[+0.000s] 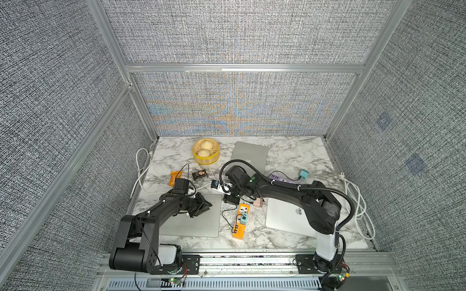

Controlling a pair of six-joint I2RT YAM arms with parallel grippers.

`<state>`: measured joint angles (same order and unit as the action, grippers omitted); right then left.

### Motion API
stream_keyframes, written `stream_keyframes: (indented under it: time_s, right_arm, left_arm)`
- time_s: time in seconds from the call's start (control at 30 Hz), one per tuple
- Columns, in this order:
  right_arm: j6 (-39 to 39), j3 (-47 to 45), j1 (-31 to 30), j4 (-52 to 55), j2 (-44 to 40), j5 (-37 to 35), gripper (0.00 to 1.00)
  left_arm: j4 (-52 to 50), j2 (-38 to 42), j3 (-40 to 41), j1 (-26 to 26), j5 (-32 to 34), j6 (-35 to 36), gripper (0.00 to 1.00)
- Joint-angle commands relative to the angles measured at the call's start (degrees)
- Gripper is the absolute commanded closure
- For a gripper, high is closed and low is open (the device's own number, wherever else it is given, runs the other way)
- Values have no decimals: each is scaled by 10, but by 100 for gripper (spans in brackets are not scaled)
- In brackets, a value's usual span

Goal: Unplug the laptop charger
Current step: Remove the charging cable from the laptop, then remove the plug from the socket.

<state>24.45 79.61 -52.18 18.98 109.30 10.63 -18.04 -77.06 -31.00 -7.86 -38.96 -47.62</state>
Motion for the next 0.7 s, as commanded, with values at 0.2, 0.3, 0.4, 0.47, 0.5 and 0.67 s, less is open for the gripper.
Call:
stream_keyframes:
  time_s: [0.2,0.3,0.4,0.47,0.5,0.67]
  right_arm:
    - [-79,-257,9,-227,-212,18,57]
    - [-94,-332,2,-248,-286,-1,54]
    - [-105,-412,-9,-273,-365,-35,53]
    - [-120,-467,-9,-295,-420,-53,50]
    - [-122,-485,-10,-296,-441,-58,49]
    - [-124,-536,-13,-247,-520,-66,43]
  left_arm:
    - [18,39,20,-27,-48,-24,77]
    - [32,56,26,-48,-53,-33,77]
    - [70,64,36,-72,-70,-58,76]
    - [89,61,39,-90,-77,-72,75]
    - [91,61,39,-96,-74,-74,74]
    - [103,49,40,-134,-55,-77,71]
